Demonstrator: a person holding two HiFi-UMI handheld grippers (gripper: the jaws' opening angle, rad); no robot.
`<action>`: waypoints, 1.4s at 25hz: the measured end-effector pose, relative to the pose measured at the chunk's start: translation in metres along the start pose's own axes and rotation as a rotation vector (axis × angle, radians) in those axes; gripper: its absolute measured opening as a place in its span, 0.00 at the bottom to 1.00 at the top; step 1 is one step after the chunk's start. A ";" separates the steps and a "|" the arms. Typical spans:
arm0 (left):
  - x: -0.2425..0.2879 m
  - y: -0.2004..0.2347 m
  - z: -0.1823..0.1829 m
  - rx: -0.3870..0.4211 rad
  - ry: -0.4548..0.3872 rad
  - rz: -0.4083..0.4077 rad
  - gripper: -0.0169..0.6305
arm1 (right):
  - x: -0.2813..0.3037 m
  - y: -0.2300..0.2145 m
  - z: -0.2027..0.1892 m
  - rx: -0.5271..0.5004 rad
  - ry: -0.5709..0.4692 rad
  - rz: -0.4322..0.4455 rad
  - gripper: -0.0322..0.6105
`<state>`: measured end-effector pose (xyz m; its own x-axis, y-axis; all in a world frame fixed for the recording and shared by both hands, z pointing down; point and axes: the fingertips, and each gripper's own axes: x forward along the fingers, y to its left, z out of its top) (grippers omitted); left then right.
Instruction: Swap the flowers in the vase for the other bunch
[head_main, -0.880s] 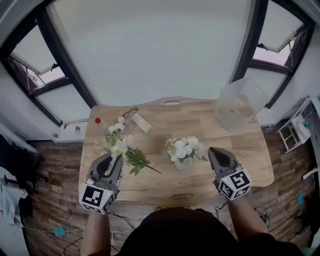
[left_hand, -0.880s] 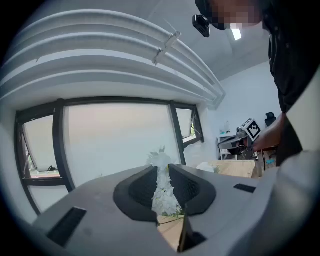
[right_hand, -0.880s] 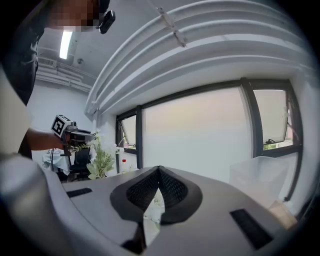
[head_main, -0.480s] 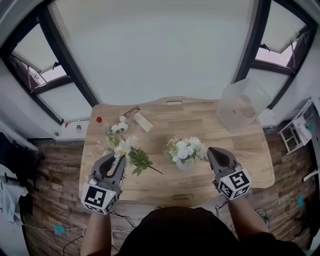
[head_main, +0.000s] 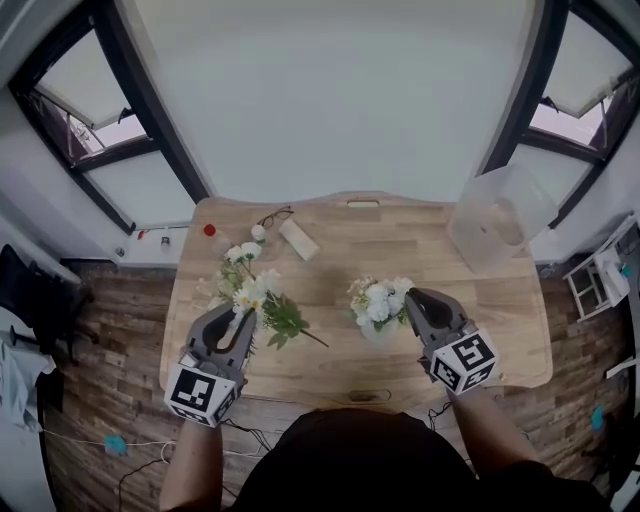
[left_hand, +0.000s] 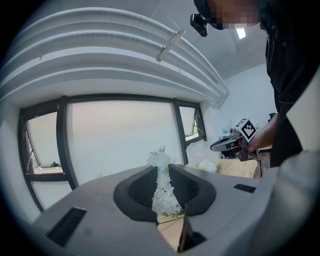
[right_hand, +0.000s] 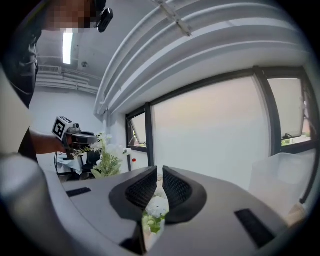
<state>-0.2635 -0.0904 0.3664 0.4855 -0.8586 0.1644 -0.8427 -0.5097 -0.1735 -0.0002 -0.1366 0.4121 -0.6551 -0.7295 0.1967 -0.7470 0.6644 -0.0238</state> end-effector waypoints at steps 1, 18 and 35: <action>0.001 0.000 0.000 -0.002 0.003 0.003 0.13 | 0.004 0.004 -0.002 0.003 0.012 0.026 0.11; 0.000 0.008 -0.021 -0.028 0.057 0.032 0.13 | 0.034 0.030 -0.058 -0.135 0.236 0.074 0.27; 0.003 0.004 -0.011 -0.013 0.036 0.015 0.13 | 0.014 0.015 -0.018 -0.162 0.116 -0.004 0.17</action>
<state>-0.2681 -0.0939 0.3769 0.4643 -0.8636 0.1964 -0.8530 -0.4958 -0.1634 -0.0183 -0.1343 0.4319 -0.6273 -0.7150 0.3086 -0.7157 0.6856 0.1336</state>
